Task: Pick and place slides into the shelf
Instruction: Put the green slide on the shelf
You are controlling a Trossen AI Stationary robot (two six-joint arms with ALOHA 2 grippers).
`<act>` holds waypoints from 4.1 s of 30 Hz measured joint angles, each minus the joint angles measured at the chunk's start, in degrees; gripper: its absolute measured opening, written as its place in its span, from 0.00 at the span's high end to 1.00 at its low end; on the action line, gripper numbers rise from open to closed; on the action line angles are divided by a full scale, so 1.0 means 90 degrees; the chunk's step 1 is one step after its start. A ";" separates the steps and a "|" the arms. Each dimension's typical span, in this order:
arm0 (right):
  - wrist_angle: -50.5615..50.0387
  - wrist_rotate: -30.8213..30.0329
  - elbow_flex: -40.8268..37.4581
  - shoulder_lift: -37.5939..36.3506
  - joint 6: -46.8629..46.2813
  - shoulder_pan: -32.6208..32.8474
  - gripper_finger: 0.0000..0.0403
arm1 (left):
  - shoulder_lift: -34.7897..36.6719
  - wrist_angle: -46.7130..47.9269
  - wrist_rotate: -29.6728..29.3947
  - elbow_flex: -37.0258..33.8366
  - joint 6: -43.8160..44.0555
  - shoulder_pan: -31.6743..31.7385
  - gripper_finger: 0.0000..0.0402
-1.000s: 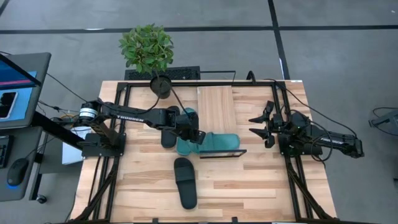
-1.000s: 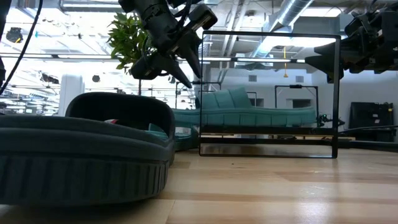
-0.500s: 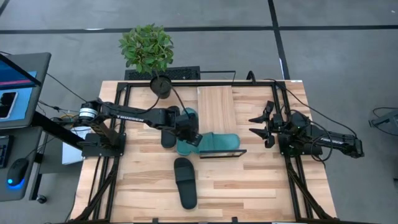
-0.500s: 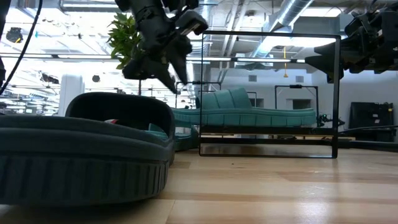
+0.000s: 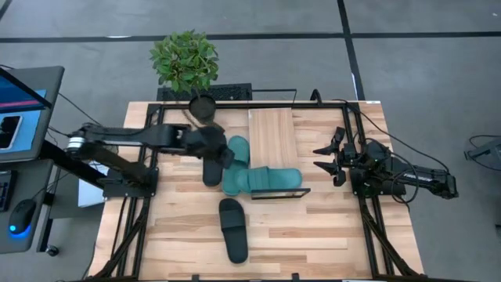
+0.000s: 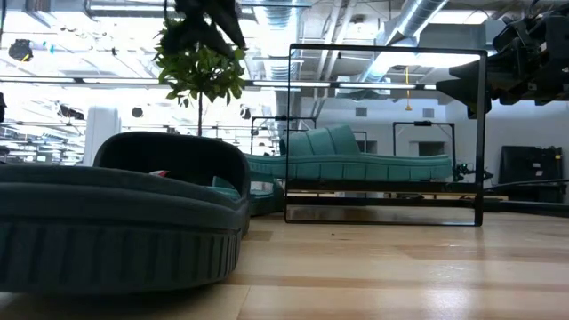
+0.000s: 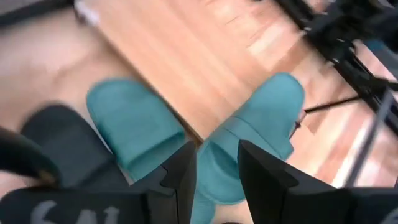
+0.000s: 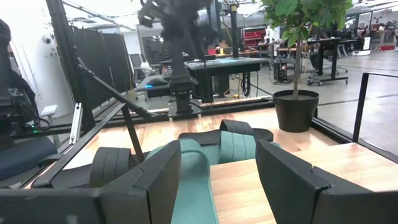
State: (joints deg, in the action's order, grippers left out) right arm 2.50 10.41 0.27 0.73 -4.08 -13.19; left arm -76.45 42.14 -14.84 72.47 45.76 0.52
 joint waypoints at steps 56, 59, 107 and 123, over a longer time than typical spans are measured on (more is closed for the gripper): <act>0.0001 -0.0001 -0.0001 0.0000 -0.0002 -0.0002 0.50 | -0.1612 0.0080 0.1933 0.0736 -0.9054 0.2776 0.74; 0.0000 0.0000 -0.0002 0.0000 -0.0002 0.0000 0.50 | -0.1612 -0.0044 0.2024 0.0736 -0.8935 0.3053 0.74; 0.0000 -0.0002 -0.0001 0.0085 -0.0002 -0.0001 0.50 | -0.3305 0.0624 0.1235 0.1800 -0.8792 0.2724 0.74; 0.0000 -0.0002 0.0000 0.0085 -0.0002 0.0000 0.50 | -0.3305 0.1132 0.1789 0.1800 -0.8419 0.2631 0.74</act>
State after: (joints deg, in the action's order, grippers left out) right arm 2.50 10.39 0.27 1.50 -4.10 -13.19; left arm -106.19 52.34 1.26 88.66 -30.01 24.19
